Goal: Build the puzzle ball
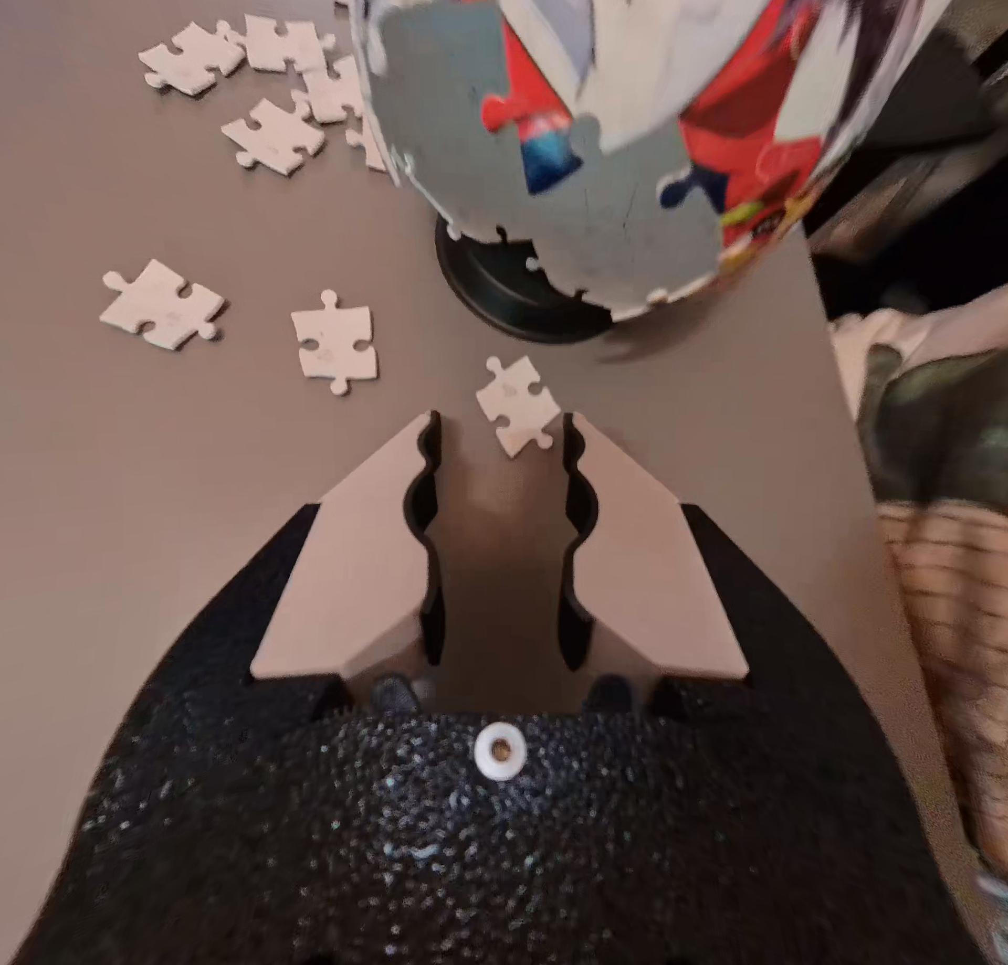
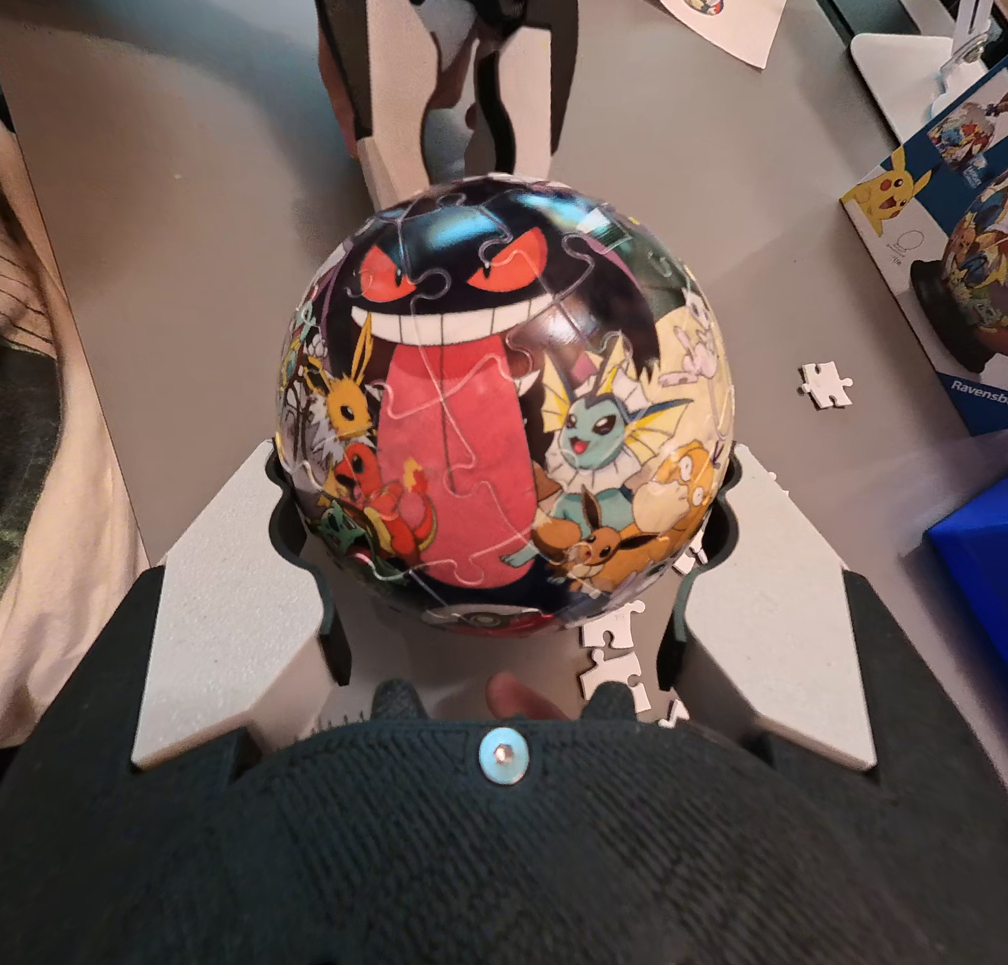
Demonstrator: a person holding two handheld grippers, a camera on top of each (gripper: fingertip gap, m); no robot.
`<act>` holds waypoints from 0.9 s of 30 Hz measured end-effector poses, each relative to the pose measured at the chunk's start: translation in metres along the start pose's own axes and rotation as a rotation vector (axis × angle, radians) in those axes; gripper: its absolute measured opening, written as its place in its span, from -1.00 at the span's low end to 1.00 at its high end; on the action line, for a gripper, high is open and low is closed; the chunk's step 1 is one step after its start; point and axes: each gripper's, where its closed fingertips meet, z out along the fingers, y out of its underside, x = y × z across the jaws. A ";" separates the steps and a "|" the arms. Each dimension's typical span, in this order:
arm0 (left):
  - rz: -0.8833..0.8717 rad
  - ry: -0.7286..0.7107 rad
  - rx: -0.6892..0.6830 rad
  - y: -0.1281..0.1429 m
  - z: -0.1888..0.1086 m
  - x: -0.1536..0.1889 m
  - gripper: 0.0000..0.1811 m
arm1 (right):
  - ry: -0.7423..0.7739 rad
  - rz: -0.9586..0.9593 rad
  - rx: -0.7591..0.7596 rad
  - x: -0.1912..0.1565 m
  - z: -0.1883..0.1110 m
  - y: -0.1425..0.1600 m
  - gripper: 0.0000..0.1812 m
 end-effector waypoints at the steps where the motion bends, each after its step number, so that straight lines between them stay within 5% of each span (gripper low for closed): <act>1: 0.014 -0.015 -0.023 0.004 -0.001 0.000 -0.52 | 0.001 0.002 0.002 0.000 0.000 0.000 0.64; 12: 0.048 -0.103 -0.081 0.009 0.001 0.003 -0.62 | 0.007 -0.001 0.004 0.000 0.001 0.000 0.64; 15: 0.053 -0.100 -0.069 0.009 0.001 0.005 -0.80 | 0.009 0.000 0.004 0.001 0.001 0.000 0.64; 27: 0.115 -0.129 0.039 -0.012 0.000 -0.001 -0.81 | 0.012 0.002 0.004 0.001 0.001 0.000 0.64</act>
